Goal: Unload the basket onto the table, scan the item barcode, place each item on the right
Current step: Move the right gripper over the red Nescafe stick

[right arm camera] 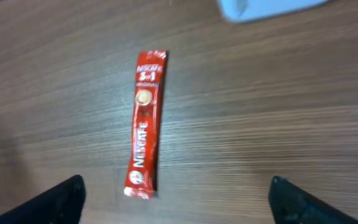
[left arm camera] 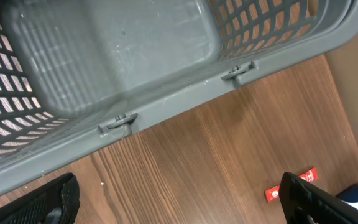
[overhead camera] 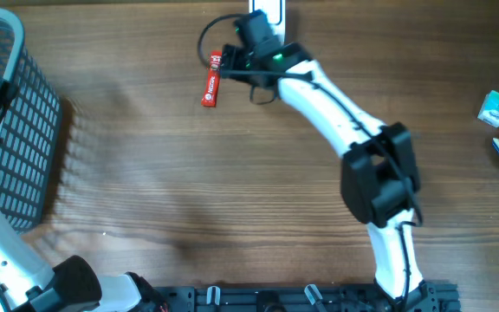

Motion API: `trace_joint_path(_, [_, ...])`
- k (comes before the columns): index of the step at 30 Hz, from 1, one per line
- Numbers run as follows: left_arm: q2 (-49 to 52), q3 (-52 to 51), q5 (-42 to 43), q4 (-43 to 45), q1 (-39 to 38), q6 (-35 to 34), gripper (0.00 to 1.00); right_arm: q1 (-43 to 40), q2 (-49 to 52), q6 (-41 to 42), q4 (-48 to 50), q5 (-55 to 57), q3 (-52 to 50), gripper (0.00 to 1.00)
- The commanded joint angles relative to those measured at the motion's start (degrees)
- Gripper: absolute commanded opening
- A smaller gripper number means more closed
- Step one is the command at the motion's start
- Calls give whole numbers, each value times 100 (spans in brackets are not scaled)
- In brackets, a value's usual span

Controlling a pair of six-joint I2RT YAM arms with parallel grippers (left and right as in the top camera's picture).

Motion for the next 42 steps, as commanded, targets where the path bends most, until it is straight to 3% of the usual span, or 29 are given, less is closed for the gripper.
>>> trace_joint_path(1, [24,22,-37,15,26,-57,100,315,339,466,352,542,-28,86])
trace_joint_path(8, [24,22,-37,13,26,-57,100,763,750,461,1252,911,-28,70])
trace_joint_path(14, [24,22,-37,13,26,-57,100,903,942,485,1429,1366,-28,70])
trace_joint_path(28, [24,22,-37,13,26,-57,100,920,1427,420,1373,1279,-28,64])
trace_joint_path(31, [24,22,-37,13,26,-57,100,920,1471,424,1298,1276,-28,49])
trace_joint_path(35, [24,22,-37,13,26,-57,100,920,1488,382,1213,1379,-28,20])
trace_joint_path(40, [24,22,-37,13,26,-57,100,920,1488,-94,1150,1432,-28,17])
trace_joint_path(42, [24,22,-37,13,26,-57,100,916,1488,-164,992,1585,-28,4])
